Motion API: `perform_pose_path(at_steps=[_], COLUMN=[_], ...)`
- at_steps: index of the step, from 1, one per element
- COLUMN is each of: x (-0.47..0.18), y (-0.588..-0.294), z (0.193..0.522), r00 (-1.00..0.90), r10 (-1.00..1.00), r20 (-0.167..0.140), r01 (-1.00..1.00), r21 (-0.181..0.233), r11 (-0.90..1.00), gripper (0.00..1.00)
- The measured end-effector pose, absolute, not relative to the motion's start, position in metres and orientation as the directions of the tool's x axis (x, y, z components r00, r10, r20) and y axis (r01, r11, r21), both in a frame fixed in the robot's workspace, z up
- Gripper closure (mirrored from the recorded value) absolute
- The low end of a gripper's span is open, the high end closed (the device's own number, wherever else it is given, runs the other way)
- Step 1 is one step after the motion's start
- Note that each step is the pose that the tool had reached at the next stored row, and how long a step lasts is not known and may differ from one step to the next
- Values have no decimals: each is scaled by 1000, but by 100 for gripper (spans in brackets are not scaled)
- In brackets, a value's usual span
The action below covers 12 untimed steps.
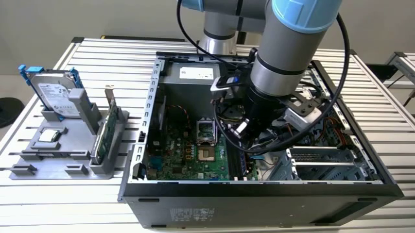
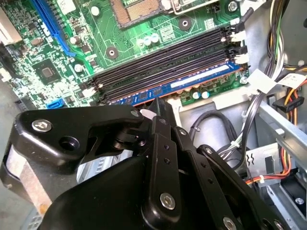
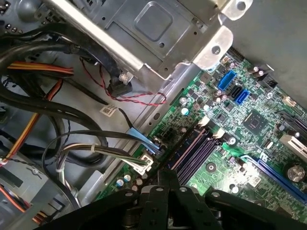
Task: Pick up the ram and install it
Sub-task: 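Press down the ram until it locks into place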
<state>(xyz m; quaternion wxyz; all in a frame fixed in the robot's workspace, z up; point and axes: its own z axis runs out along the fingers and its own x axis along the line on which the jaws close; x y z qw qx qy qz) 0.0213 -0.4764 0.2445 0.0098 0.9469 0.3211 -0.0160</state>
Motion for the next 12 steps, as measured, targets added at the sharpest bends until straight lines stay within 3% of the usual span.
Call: perform_pose_path(at_steps=[12], x=[21], y=[-476], z=[245], r00=[738], r10=[674], r20=[-36], r01=[675], r21=[8], r11=[-738], gripper=[100])
